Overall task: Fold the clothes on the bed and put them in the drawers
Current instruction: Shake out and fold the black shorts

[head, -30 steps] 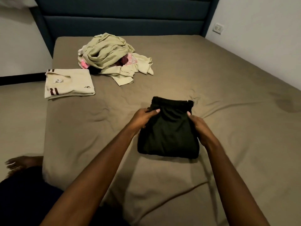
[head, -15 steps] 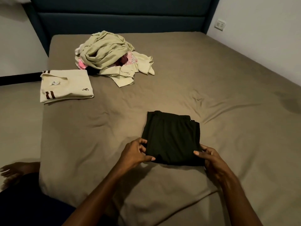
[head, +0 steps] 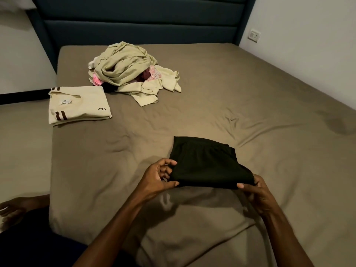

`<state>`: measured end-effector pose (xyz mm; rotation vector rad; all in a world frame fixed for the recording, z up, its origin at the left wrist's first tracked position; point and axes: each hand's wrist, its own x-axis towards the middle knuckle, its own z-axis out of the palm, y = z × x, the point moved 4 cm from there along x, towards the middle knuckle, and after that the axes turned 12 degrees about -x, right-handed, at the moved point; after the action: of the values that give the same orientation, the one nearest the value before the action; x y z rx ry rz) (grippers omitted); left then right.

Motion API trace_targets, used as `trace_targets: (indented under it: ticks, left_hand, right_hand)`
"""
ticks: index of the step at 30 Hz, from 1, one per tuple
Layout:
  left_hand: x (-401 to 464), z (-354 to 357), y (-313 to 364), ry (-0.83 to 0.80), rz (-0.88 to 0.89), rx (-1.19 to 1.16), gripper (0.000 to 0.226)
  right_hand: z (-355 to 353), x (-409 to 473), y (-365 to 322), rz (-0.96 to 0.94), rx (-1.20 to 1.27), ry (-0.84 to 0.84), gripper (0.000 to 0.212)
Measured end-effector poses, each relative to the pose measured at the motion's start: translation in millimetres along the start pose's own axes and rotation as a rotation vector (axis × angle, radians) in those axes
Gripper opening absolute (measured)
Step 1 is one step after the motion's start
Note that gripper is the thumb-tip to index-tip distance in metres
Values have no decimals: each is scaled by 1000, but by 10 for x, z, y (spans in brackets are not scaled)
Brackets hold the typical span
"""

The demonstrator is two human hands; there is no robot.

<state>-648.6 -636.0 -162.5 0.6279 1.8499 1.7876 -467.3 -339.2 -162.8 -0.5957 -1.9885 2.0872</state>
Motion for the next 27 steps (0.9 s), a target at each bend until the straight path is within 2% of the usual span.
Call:
trace_targets:
  ticks: [3, 5, 7, 9, 11, 13, 16, 19, 21, 25, 27]
  left_hand:
    - [-114, -33, -115, -95, -84, 16, 62]
    - [-233, -72, -269, -185, -220, 53, 67]
    - [-346, -102, -404, -241, -321, 78, 68]
    - [-397, -140, -443, -247, -350, 90, 66]
    - [-409, -156, -417, -261, -351, 115, 60]
    - [-436, -153, -385, -281, -362, 109, 55]
    - [-522, -138, -355, -357, -384, 99, 49]
    - [-595, -125, -309, -420, -434, 94, 49]
    - [-583, -80, -240, -353, -458, 58, 59]
    - [-305, 18, -107, -37, -362, 59, 57]
    - [-105, 89, -81, 20, -327, 51, 62]
  right_hand:
    - [170, -248, 97, 77, -35, -36, 45]
    - [261, -368, 123, 112, -258, -82, 39]
    - [271, -430, 123, 115, -407, -142, 47]
    - [291, -467, 79, 111, -521, -173, 54]
    - [312, -508, 78, 109, -579, -179, 42]
    - [299, -566, 103, 115, -592, -172, 31]
    - [225, -629, 128, 150, -532, -167, 31]
    - [174, -608, 122, 184, -400, -69, 61]
    - [200, -514, 90, 218, -372, 6, 67]
    - [316, -246, 4, 297, -286, 145, 51]
    - [332, -89, -8, 331, -297, 183, 48]
